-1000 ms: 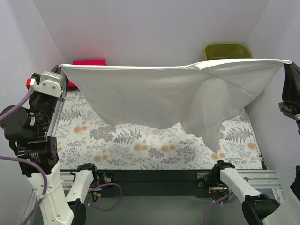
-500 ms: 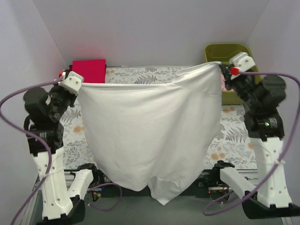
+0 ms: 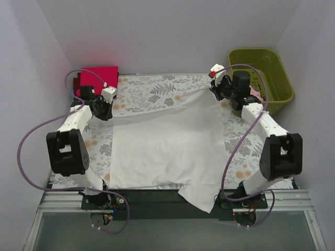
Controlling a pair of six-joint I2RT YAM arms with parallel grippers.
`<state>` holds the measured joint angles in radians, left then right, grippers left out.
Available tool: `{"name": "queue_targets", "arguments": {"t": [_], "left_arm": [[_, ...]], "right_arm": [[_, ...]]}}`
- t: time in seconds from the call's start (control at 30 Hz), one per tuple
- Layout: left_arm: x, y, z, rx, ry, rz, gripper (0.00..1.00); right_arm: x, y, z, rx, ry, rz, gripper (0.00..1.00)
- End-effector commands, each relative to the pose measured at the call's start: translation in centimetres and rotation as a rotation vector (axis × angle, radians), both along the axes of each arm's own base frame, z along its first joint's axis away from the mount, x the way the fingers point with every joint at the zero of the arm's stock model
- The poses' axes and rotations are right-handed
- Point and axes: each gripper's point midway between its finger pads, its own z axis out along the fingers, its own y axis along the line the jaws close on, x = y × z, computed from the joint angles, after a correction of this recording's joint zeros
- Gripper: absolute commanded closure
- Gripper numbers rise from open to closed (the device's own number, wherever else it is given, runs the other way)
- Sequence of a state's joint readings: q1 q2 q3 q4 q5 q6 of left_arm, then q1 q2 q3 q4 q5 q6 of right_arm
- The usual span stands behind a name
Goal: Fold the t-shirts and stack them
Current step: Fold the tshirt
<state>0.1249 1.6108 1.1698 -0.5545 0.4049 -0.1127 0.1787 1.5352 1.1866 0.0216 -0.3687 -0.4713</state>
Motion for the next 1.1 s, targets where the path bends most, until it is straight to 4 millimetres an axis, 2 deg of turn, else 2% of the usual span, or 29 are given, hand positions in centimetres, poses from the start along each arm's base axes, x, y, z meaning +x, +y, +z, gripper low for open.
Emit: {"name": "queue_targets", "arguments": {"t": [0.0, 0.03, 0.07, 0.1, 0.13, 0.23, 0.37, 0.43, 0.47, 0.5, 0.53, 0.57, 0.63, 0.7, 0.73, 0.87, 0.9, 1.07], "left_arm": [[4.6, 0.3, -1.5, -0.008, -0.020, 0.029, 1.00], [5.8, 0.5, -1.8, -0.007, -0.021, 0.033, 1.00], [6.5, 0.6, -2.3, -0.004, -0.014, 0.036, 1.00], [7.0, 0.7, -4.3, -0.011, 0.027, 0.042, 1.00], [8.1, 0.8, -3.9, -0.011, 0.011, 0.045, 1.00], [9.1, 0.8, -5.4, -0.023, 0.035, 0.056, 1.00], [10.1, 0.8, -5.0, -0.033, 0.027, 0.064, 1.00], [9.8, 0.7, -4.9, -0.034, 0.029, 0.060, 1.00], [9.6, 0.8, -4.2, -0.029, 0.018, 0.052, 1.00], [9.1, 0.7, -4.1, -0.030, 0.019, 0.046, 1.00], [8.8, 0.5, -3.9, -0.028, 0.016, 0.037, 1.00], [8.5, 0.5, -2.9, -0.019, -0.006, 0.025, 1.00], [7.2, 0.4, -3.2, -0.010, 0.006, 0.009, 1.00], [6.4, 0.5, -2.2, 0.012, -0.015, -0.010, 1.00], [5.7, 0.6, -2.5, 0.014, -0.006, -0.005, 1.00], [4.3, 0.9, -1.3, 0.035, -0.034, -0.018, 1.00], [4.0, 0.9, -0.2, 0.043, -0.061, -0.032, 1.00], [1.3, 1.1, 0.4, 0.106, -0.076, -0.109, 1.00]], "right_arm": [[4.2, 0.9, 2.1, -0.006, -0.122, 0.005, 0.99], [5.0, 1.1, 2.5, -0.011, -0.135, 0.005, 0.99], [5.9, 1.2, 1.0, -0.023, -0.112, 0.007, 0.99], [6.5, 1.2, 0.8, -0.027, -0.112, 0.004, 0.99], [7.4, 1.4, 0.4, -0.031, -0.107, 0.001, 0.99], [8.3, 1.6, 0.3, -0.041, -0.115, 0.010, 0.99], [9.0, 1.7, 0.5, -0.052, -0.114, 0.018, 0.99], [8.5, 1.8, 0.3, -0.058, -0.097, 0.031, 0.99], [8.0, 1.8, 0.9, -0.062, -0.106, 0.038, 0.99], [7.3, 1.7, 0.4, -0.068, -0.091, 0.043, 0.99], [6.5, 1.5, 1.5, -0.069, -0.106, 0.048, 0.99], [5.9, 1.5, 1.4, -0.075, -0.105, 0.055, 0.99], [4.4, 1.2, 0.8, -0.082, -0.086, 0.061, 0.99], [2.6, 1.0, 2.2, -0.077, -0.099, 0.066, 0.99], [1.4, 0.8, 2.7, -0.071, -0.107, 0.070, 0.99], [-2.4, 0.4, 1.6, -0.073, -0.043, 0.088, 0.99], [-2.9, 0.3, 1.5, -0.076, -0.039, 0.091, 0.99], [-6.3, -0.2, 0.5, -0.084, -0.002, 0.102, 0.99]]}}
